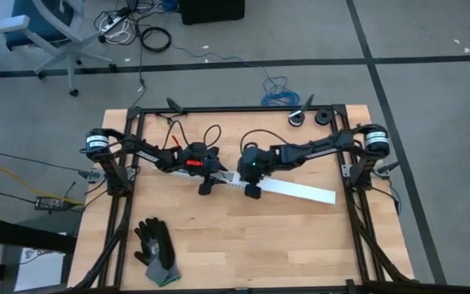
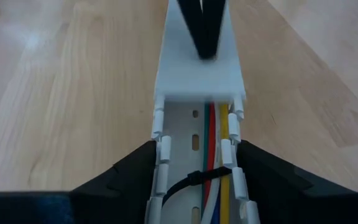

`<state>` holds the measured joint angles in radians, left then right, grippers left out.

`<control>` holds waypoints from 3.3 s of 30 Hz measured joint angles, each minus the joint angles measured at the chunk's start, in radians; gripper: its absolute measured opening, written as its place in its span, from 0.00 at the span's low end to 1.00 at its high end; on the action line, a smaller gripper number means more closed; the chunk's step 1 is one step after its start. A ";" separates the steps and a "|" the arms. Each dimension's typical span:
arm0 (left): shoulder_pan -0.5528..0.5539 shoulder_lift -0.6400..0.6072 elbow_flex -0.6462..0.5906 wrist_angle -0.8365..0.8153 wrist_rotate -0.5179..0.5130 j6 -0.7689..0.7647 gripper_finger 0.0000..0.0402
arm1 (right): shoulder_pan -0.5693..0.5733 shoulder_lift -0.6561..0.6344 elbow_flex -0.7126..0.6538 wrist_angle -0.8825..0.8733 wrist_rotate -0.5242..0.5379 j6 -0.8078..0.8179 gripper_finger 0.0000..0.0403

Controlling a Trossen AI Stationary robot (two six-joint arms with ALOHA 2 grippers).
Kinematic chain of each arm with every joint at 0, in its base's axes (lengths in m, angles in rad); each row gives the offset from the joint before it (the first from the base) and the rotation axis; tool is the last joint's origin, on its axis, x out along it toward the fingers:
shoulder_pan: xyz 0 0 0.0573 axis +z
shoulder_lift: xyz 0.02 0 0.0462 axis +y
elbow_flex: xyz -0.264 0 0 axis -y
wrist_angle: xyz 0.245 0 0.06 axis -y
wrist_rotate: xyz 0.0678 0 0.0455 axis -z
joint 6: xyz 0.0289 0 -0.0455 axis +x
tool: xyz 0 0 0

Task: Ziptie cables
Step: Close the white cable duct with the cover

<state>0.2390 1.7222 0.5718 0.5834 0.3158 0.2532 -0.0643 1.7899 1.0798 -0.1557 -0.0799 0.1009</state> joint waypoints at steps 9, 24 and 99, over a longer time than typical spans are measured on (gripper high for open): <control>0.000 0.000 0.000 -0.003 0.003 -0.003 0.56 | -0.024 0.133 0.003 0.304 -0.051 -0.017 0.00; 0.000 -0.002 0.005 -0.025 0.001 -0.006 0.57 | -0.010 0.017 -0.001 0.286 0.012 -0.095 0.00; 0.033 -0.124 -0.064 -0.094 -0.003 -0.133 0.65 | -0.029 0.119 0.093 0.309 -0.065 -0.085 0.00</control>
<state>0.2718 1.5978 0.5076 0.4889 0.3125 0.1201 -0.0933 1.9093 1.1730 0.1537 -0.1445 0.0163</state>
